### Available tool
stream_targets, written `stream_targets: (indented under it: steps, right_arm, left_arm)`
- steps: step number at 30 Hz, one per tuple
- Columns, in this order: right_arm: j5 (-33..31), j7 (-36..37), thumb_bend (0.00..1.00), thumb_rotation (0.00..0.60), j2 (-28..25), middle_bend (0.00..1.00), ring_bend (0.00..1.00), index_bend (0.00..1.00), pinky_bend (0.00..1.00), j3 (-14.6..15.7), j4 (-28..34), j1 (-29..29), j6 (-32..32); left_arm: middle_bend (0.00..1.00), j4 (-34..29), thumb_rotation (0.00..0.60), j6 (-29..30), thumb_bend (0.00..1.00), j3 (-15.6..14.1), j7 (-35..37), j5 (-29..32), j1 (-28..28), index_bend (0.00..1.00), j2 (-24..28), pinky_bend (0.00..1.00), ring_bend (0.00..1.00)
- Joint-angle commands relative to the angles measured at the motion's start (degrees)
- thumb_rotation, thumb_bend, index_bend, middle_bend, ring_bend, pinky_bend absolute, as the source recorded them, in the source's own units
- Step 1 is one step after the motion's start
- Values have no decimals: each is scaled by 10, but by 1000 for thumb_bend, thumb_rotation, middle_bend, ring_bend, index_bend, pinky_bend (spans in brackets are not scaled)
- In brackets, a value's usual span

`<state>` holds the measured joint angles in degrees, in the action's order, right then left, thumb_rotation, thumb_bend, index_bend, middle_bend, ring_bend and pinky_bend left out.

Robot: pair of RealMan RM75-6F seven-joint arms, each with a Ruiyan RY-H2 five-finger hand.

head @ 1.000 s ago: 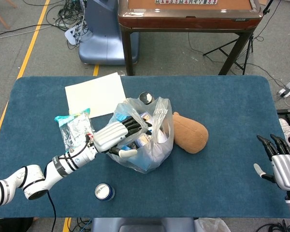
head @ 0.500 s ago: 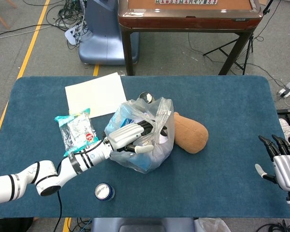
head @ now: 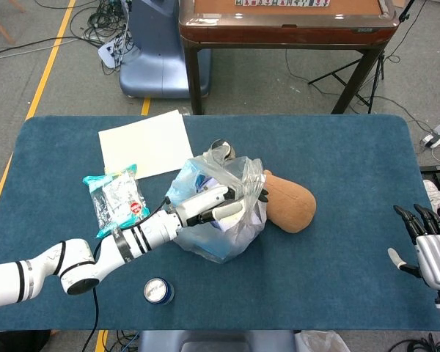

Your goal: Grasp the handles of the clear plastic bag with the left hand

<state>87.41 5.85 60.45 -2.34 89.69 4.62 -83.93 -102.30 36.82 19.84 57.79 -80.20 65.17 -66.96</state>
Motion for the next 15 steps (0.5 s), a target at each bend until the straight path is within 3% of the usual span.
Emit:
stream_targets:
  steps: [1,9,15]
  right_arm:
    - [0,1,308,600,1,199,41,92,96,-1,-1,1,1]
    - [0,5,308,600,3,200,41,92,96,-2,-5,2,2]
    - [-2,9,308,600,4,200,41,92,96,-2,-8,1,3]
  left_arm:
    - [98,-15,0,-24,97,14,63,-8,6,193,17,0,29]
    - [98,-29,0,-40,97,20,181,-48,13,198,35,0,29]
    - [98,-30,0,-32,97,10,317,-107,24,198,49,0,29]
